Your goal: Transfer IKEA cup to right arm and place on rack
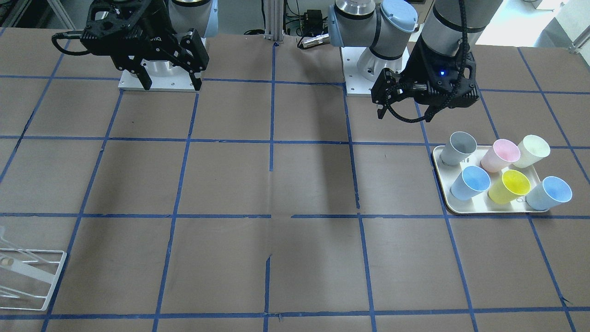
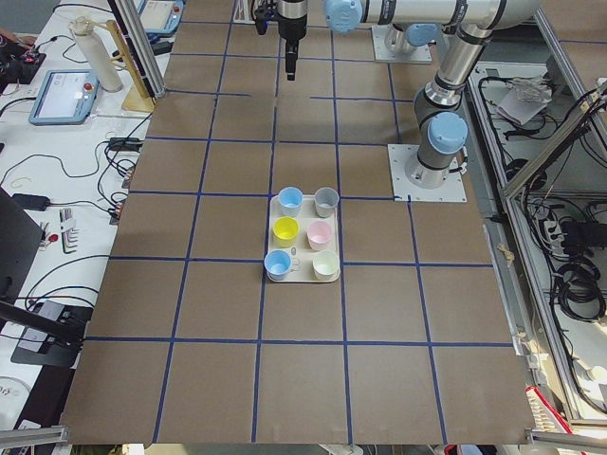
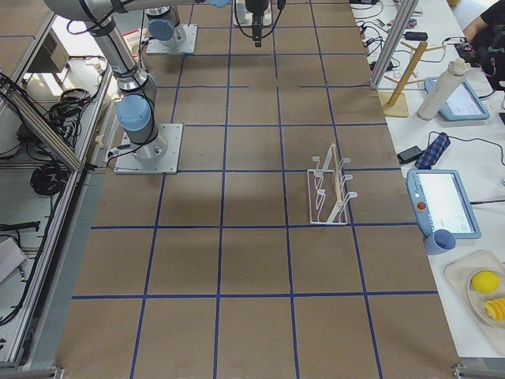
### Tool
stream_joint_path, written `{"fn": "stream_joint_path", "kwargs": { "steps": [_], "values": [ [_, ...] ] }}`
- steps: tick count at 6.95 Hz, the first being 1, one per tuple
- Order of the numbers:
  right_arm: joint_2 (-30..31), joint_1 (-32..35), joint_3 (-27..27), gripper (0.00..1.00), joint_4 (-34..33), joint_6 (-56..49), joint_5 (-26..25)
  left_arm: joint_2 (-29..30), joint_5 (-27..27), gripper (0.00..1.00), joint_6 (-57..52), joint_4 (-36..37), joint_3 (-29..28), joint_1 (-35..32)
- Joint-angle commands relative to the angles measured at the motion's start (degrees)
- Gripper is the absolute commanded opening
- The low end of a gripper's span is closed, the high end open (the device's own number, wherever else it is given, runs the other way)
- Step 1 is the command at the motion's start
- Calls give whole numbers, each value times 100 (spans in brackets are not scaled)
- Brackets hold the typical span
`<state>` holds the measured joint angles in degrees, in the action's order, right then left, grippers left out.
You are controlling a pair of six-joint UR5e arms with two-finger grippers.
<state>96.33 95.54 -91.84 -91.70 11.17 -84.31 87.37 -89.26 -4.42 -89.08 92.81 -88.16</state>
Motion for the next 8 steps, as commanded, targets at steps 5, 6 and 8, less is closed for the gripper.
{"fn": "stream_joint_path", "kwargs": {
  "steps": [5, 6, 8],
  "values": [
    [-1, 0, 0, 100, 3, -1, -15, -167, -30, 100, 38, -294, -26, 0],
    [-1, 0, 0, 100, 12, -1, -15, -115, -21, 100, 55, -259, 0, 35],
    [-1, 0, 0, 100, 12, -1, 2, -53, -3, 100, -181, -242, 44, 603]
  ]
}}
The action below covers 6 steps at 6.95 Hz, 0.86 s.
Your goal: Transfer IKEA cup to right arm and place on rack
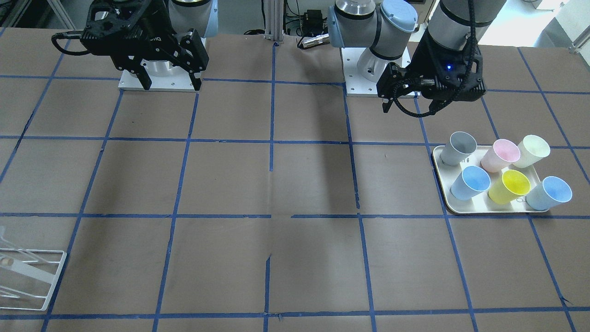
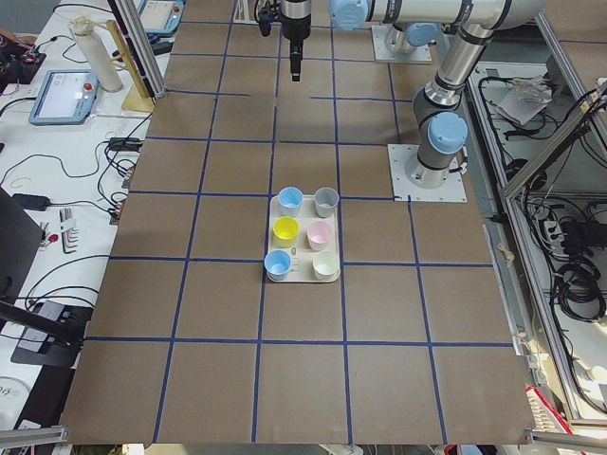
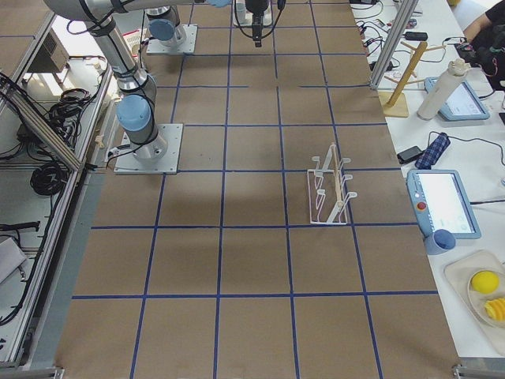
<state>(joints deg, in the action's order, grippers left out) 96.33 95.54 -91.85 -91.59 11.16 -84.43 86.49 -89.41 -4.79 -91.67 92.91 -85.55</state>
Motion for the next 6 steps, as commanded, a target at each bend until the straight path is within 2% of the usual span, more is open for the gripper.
{"fn": "stream_joint_path", "kwargs": {
  "steps": [1, 4, 5, 6],
  "values": [
    [0, 0, 0, 100, 10, 0, 14, 17, 3, 100, -658, 105, 43, 642],
    [0, 0, 0, 100, 10, 0, 14, 200, 55, 100, -3547, 228, 279, 2133],
    [0, 0, 0, 100, 10, 0, 14, 358, 55, 100, -4138, 794, 489, 2504],
    [0, -9, 0, 100, 10, 0, 14, 533, 12, 100, -4831, 1531, 804, 2603]
  ]
}}
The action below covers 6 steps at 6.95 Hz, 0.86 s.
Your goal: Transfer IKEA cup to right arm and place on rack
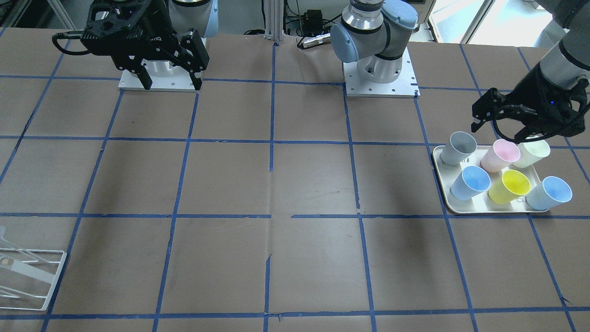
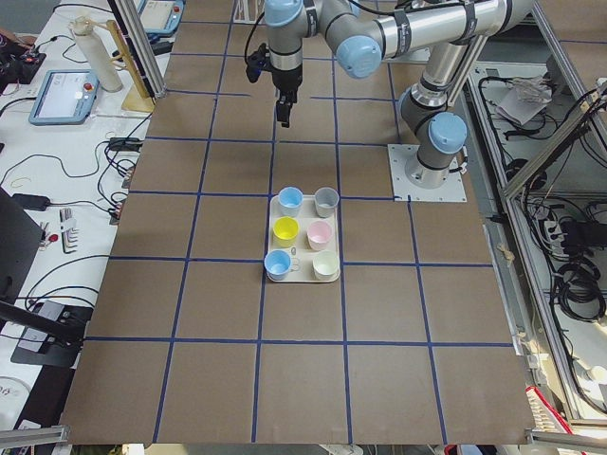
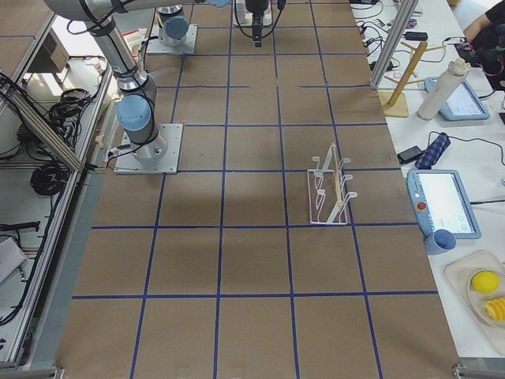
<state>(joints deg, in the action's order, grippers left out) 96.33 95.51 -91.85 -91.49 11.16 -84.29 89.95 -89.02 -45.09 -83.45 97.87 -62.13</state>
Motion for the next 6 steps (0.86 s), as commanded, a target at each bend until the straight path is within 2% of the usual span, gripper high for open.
{"fn": "stream_joint_path", "kwargs": {
  "steps": [1, 2, 3, 4, 6],
  "values": [
    [0, -7, 0, 100, -9, 0, 0, 338, -45, 82, -1208, 1360, 669, 281],
    [0, 2, -9, 100, -9, 0, 0, 452, -36, 74, -1360, 1819, 968, 472],
    [0, -6, -9, 100, 0, 0, 9, 610, -10, 72, -1744, 2049, 1137, 761],
    [0, -7, -9, 100, 0, 0, 0, 794, -1, 72, -1818, 2365, 1129, 799],
    [0, -7, -9, 100, 0, 0, 0, 1137, 16, 68, -1836, 2526, 1086, 791]
  ]
}}
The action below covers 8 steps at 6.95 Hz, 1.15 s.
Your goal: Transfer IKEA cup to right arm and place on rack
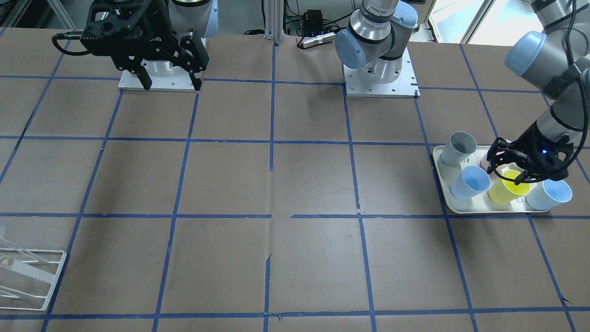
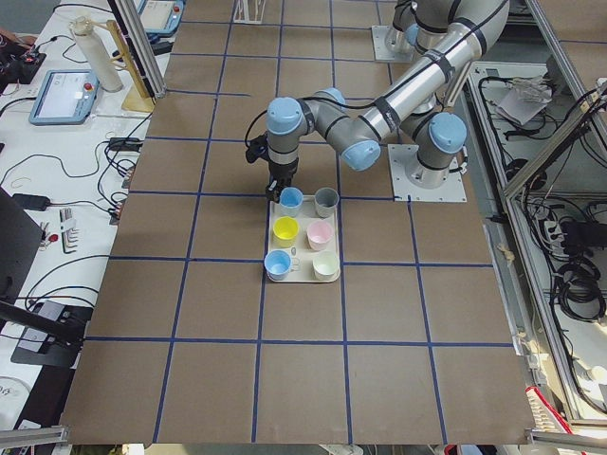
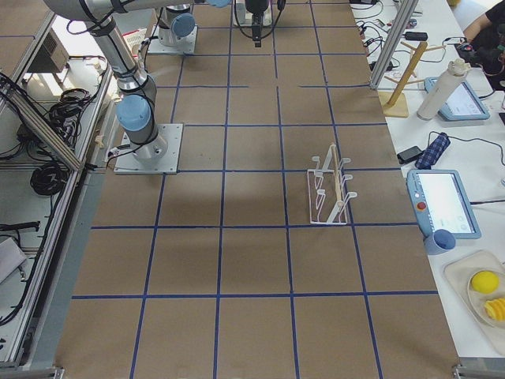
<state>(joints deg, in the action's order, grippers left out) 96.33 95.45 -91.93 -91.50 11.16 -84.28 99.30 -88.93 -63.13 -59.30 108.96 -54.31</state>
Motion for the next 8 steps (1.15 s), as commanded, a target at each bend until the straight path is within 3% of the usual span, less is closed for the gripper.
{"fn": "stream_joint_path", "kwargs": {
  "steps": [1, 8],
  "values": [
    [0, 0, 0, 100, 9, 0, -1, 325, 16, 68, -32, 251, -6, 9],
    [0, 0, 0, 100, 18, 0, -18, 563, -37, 68, -243, 147, 64, -150]
  ]
}}
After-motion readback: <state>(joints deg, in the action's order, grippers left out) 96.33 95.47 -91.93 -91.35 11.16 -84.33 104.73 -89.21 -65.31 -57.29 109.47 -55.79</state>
